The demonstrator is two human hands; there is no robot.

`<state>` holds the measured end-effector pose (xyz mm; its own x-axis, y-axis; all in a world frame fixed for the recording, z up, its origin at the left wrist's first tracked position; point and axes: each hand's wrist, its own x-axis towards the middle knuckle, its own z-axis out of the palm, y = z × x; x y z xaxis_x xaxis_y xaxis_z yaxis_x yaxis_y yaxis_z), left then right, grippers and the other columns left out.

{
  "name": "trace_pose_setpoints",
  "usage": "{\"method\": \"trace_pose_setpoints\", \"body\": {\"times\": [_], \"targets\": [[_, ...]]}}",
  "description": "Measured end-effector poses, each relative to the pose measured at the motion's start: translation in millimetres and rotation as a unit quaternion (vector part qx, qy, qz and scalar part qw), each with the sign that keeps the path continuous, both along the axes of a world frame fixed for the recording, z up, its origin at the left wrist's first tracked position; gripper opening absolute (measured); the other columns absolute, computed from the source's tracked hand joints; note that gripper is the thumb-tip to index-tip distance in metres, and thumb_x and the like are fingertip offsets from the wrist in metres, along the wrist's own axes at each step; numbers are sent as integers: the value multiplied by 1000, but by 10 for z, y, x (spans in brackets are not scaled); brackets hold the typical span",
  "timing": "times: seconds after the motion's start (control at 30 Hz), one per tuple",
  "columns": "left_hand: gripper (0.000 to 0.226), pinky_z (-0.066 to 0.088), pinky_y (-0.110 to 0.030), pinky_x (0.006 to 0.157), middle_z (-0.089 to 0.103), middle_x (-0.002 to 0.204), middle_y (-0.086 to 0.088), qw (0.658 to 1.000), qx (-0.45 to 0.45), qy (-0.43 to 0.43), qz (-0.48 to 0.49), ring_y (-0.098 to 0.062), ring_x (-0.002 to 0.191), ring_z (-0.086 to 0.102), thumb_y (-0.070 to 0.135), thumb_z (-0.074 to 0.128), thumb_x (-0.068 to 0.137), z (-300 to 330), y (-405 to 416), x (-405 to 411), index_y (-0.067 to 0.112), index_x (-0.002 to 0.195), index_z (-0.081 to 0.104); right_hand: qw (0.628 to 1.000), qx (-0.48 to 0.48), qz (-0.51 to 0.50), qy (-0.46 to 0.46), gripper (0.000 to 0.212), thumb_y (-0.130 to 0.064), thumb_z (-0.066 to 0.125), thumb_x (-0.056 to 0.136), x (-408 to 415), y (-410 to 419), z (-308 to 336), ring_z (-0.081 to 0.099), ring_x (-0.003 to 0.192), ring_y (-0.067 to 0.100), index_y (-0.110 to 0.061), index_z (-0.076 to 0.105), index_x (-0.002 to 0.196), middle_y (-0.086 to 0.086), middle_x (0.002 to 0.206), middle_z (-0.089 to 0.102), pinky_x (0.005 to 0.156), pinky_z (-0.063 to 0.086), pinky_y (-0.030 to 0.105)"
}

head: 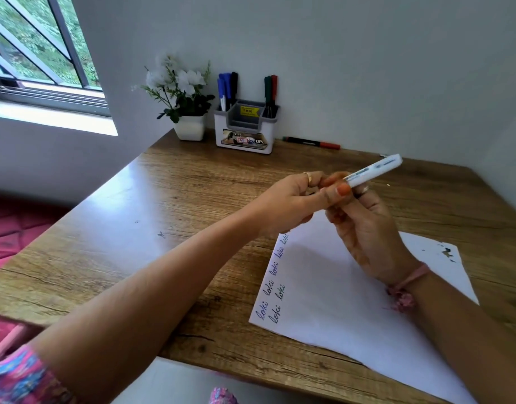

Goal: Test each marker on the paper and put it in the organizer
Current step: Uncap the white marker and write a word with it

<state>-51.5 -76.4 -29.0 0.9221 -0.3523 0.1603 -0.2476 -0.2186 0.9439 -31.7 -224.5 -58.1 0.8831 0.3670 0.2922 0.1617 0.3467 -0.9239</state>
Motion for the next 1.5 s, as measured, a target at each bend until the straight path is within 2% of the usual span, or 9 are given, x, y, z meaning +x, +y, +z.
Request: {"method": "trace_pose_setpoints", "body": {"times": [0.27, 0.4, 0.53, 0.63, 0.8, 0.97, 1.1, 1.2, 1.5], "targets": [[33, 25, -18, 39, 41, 51, 11, 998, 56, 30, -27, -3, 42, 31, 54, 45, 90, -18, 130, 61, 22, 100, 46, 999, -2, -36, -16, 19, -38, 59, 75, -42, -14, 92, 42, 61, 5, -28, 74, 83, -10, 66, 59, 57, 38, 17], [85, 28, -17, 43, 40, 50, 14, 995, 75, 42, 43, -2, 45, 32, 86, 33, 65, -106, 448, 236, 21, 119, 45, 995, 38, -85, 41, 18, -39, 62, 73, -17, -43, 107, 47, 59, 2, -29, 75, 80, -11, 66, 59, 56, 43, 17], [55, 36, -21, 60, 54, 72, 15, 958, 264, -63, 93, -7, 72, 54, 68, 51, 77, -180, 592, 398, 29, 116, 53, 996, 21, -70, 57, 14, -36, 64, 72, -48, -39, 92, 45, 56, 5, -26, 72, 76, -7, 63, 55, 52, 41, 20], [49, 34, -24, 58, 52, 69, 10, 930, 353, -90, 40, -6, 65, 50, 60, 62, 75, -181, 562, 439, 36, 117, 56, 998, -43, -39, 22, 5, -26, 71, 79, -90, -1, 74, 48, 56, 8, -27, 70, 74, -6, 65, 58, 50, 42, 21], [21, 29, -24, 56, 45, 64, 8, 917, 388, -92, 2, -6, 59, 39, 49, 68, 77, -179, 560, 491, 42, 94, 57, 976, -202, 14, -74, 5, -15, 62, 76, -157, 0, 142, 55, 52, 9, -18, 61, 80, -4, 60, 62, 50, 47, 18], [42, 31, -21, 56, 46, 67, 7, 906, 409, -108, -4, -6, 61, 41, 49, 64, 80, -218, 586, 550, 34, 119, 59, 937, -287, 181, -85, 29, -27, 65, 73, -159, -23, 229, 70, 74, 21, -10, 65, 97, 14, 92, 71, 60, 56, 26], [43, 28, -21, 53, 44, 63, 9, 907, 404, -115, -5, -5, 56, 39, 51, 67, 77, -225, 586, 553, 34, 116, 61, 948, -262, 165, -66, 17, -9, 67, 71, -142, 4, 90, 63, 58, 11, -8, 62, 87, -1, 67, 68, 56, 53, 22], [55, 29, -24, 56, 46, 65, 9, 910, 401, -105, -17, -6, 60, 42, 61, 68, 68, -223, 589, 561, 39, 117, 60, 957, -249, 132, -69, 11, -20, 65, 65, -149, 25, -24, 52, 46, 10, -13, 63, 74, 0, 53, 57, 48, 45, 20], [69, 32, -25, 60, 49, 71, 11, 917, 392, -68, -22, -5, 66, 47, 65, 71, 56, -178, 596, 526, 41, 119, 57, 950, -269, 127, -98, 5, -3, 57, 69, -166, -9, -69, 45, 52, 2, -7, 55, 70, -8, 58, 52, 49, 36, 12]]}}
